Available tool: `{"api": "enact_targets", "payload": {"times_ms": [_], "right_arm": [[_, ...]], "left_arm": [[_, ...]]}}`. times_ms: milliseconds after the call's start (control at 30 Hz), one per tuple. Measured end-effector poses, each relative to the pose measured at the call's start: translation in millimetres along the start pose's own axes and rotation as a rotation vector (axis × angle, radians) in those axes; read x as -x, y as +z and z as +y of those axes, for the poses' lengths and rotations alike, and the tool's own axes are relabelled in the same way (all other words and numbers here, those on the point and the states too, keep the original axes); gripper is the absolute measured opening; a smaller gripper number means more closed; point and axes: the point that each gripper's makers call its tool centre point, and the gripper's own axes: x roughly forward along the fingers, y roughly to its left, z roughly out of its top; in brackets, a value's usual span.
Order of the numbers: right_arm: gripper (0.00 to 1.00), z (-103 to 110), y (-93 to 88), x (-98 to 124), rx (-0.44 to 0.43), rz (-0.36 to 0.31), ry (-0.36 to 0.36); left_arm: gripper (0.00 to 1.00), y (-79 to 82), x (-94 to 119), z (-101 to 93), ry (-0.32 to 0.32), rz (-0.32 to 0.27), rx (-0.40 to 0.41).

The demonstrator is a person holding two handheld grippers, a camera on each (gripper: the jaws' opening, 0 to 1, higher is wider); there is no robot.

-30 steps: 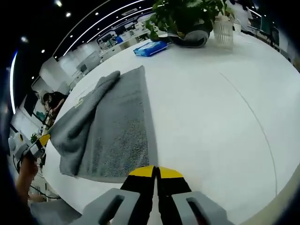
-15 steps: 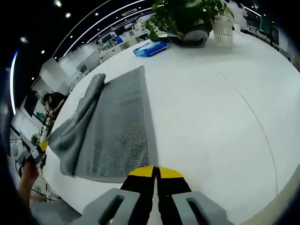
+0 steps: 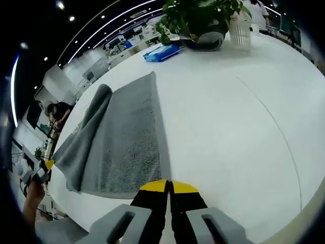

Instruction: Open the folded towel by lifting each exposed corner and separating the folded layers until the towel lies flat within the target outline without major curled edges

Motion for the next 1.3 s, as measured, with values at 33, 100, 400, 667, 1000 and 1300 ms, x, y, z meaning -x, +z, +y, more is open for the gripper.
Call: {"api": "enact_targets", "payload": {"times_ms": [33, 100, 400, 667, 1000, 1300], "right_arm": [[0.00, 0, 0.1, 0, 0.000, 0.000, 0.000], [0.00, 0, 0.1, 0, 0.001, 0.000, 0.000], [0.00, 0, 0.0, 0, 0.001, -0.001, 0.000], [0.00, 0, 0.0, 0, -0.001, -0.001, 0.001], [0.00, -5, 2.8, 0, 0.109, -0.002, -0.063], [0.00, -35, 9.2, 9, 0.240, -0.005, -0.228]], "left_arm": [[0.03, -0.4, 0, 2.5, 0.004, 0.001, 0.001], [0.03, -2.2, 0, 9.5, 0.015, 0.007, 0.000], [0.03, -10.1, 5, 33.3, 0.052, 0.025, 0.009], [0.03, -17.3, 5, 44.1, 0.064, 0.044, -0.001], [0.03, -29.8, 12, 57.6, 0.100, 0.071, 0.001], [0.03, -47.1, 20, 66.4, 0.148, 0.100, 0.040]]}}
